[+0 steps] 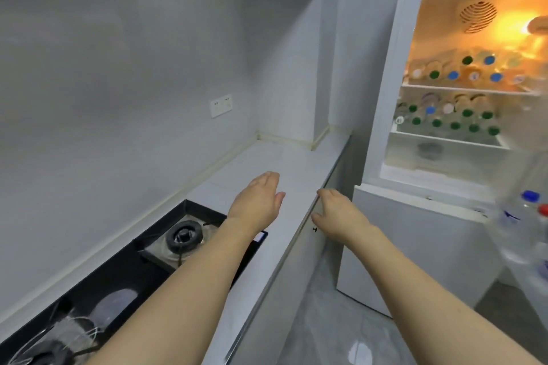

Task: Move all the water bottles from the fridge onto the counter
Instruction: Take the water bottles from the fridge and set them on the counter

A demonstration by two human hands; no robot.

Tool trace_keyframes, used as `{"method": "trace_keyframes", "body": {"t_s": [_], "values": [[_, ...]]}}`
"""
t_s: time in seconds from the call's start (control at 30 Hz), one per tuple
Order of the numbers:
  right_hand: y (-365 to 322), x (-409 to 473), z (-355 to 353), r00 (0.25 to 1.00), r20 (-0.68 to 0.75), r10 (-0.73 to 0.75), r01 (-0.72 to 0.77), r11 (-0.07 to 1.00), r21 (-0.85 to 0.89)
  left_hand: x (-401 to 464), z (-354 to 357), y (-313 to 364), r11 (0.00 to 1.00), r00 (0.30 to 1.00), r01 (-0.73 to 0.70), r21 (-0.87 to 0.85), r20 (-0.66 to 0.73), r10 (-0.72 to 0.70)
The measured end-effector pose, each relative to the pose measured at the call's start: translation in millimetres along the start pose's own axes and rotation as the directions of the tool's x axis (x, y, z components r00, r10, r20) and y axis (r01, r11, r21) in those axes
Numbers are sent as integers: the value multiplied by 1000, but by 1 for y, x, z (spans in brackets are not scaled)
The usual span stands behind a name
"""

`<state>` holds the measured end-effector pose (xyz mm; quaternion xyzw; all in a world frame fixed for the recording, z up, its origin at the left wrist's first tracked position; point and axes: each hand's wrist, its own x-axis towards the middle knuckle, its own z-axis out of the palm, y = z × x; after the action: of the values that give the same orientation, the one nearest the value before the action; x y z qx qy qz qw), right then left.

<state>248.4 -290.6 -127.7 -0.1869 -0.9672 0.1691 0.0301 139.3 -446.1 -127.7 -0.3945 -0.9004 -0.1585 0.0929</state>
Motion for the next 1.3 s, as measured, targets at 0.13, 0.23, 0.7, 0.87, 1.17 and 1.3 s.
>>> {"method": "trace_keyframes", "body": {"t_s": [0.13,0.23,0.7,0.87,1.17,1.3], "values": [[31,54,-9,998,-6,68,-68,998,0,69,27,-2,998,998,-56,37,36,55],[51,92,-23,996,-12,88,-88,996,-11,121,42,-11,995,996,-57,82,67,51],[184,187,-107,917,-195,348,-349,937,27,316,75,89,934,934,-356,-5,31,356],[245,216,-138,877,-238,417,-416,907,55,374,83,154,884,887,-462,-66,-20,462],[355,295,-226,784,-434,444,-427,893,141,511,103,254,830,835,-549,-94,-96,542],[404,331,-266,728,-515,452,-425,888,178,574,115,296,826,830,-556,-94,-116,545]]}}
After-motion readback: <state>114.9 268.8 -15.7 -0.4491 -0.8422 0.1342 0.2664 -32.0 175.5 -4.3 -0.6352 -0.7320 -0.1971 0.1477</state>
